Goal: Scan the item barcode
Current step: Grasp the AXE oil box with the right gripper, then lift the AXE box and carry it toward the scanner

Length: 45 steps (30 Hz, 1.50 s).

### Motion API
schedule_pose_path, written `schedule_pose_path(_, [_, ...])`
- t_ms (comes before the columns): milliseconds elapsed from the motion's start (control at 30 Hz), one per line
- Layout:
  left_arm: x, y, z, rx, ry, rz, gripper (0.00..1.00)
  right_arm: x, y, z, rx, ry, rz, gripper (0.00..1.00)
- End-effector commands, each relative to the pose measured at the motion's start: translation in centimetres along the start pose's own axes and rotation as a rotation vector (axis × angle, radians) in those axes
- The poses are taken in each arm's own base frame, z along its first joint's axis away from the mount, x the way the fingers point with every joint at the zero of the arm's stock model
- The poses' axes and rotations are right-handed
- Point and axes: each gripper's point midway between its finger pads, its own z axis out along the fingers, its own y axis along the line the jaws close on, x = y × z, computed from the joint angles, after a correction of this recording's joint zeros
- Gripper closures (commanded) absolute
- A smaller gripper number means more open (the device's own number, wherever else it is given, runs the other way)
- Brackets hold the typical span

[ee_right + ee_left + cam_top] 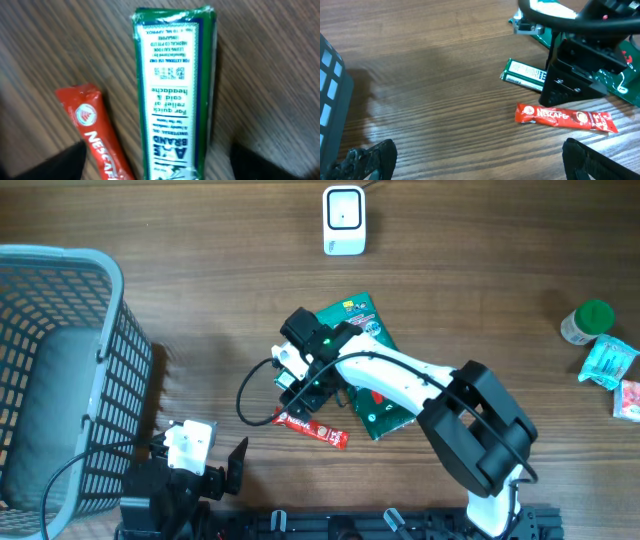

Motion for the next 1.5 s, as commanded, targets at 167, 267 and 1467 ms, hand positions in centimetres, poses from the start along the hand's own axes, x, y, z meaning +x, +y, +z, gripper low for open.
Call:
schedule_pose_path(167, [-0.1,-0.1,0.0,0.005,-0.008,-0.006,0.00,0.9,-2.2,1.9,0.096,0.043,0.092,0.45])
schedule_pose_path(267, [-0.1,-0.1,0.0,0.005,-0.008,-0.006,0.00,1.0,-2.4,1.9,0.109,0.047,0.110,0.58])
schedule_pose_path(1467, [-0.1,-0.1,0.0,0.005,-0.008,-0.006,0.00,2.8,-17.5,-17.1,0.272,-0.222,0.696,0.69])
